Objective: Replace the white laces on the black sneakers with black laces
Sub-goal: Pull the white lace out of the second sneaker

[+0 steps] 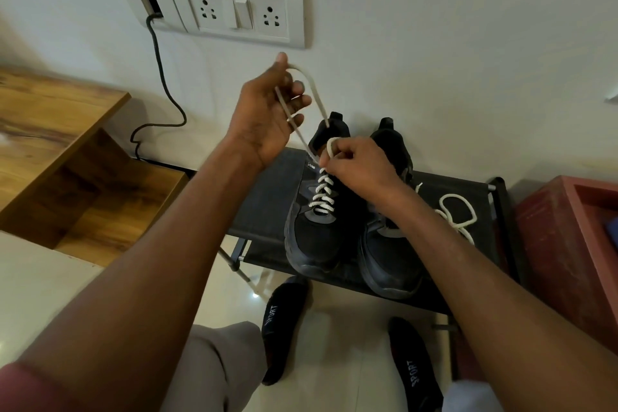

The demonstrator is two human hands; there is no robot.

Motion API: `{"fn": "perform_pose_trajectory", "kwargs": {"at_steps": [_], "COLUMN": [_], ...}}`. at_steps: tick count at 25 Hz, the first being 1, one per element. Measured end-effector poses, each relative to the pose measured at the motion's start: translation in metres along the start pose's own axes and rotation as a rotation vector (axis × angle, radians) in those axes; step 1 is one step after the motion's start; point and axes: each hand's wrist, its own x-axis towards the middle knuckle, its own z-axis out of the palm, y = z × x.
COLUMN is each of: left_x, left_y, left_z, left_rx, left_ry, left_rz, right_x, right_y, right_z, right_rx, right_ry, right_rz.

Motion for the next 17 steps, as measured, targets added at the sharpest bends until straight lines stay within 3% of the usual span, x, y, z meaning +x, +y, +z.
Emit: {"fn": "perform_pose_trajectory", "kwargs": {"at_steps": [1, 4, 7, 8, 10, 12, 13, 15, 17], "left_x": [0.003, 0.016, 0.012, 0.01, 0.005, 0.004, 0.006, 0.007, 0.003], "left_y": [-0.002, -0.023, -0.033, -0.035, -0.04, -0.041, -0.041, -0.044, -0.05], "left_z": [-0.007, -0.037, -0.052, -0.053, -0.051, -0.042, -0.036, -0.028, -0.022], "left_rx": [0.091, 0.736, 1.121, 1.244, 1.442, 1.515, 1.495, 1.45, 1.47], "left_ry": [0.1, 0.385, 0.394, 0.362, 0.265, 0.054, -0.087, -0.332, -0.45], "left_rz": [0.008, 0.036, -0.146, -0.203, -0.179, 0.014, 0.095, 0.124, 0.103], "right_x": [-0.002, -0.007, -0.011, -0.01, -0.005, -0.009, -0.013, -0.024, -0.031], "right_y": [-0.008, -0.032, -0.032, -0.024, 0.005, 0.029, 0.036, 0.037, 0.026], "right_z": [-0.003, -0.03, -0.054, -0.058, -0.065, -0.069, -0.069, -0.06, -0.046], "right_rx": [0.204, 0.644, 0.894, 0.815, 0.345, -0.1, -0.27, -0.551, -0.629], "right_ry": [-0.006, 0.196, 0.458, 0.564, 0.635, 0.444, 0.363, 0.348, 0.266], "right_rz": [0.004, -0.119, -0.124, -0.039, 0.23, 0.441, 0.443, 0.202, -0.122]}}
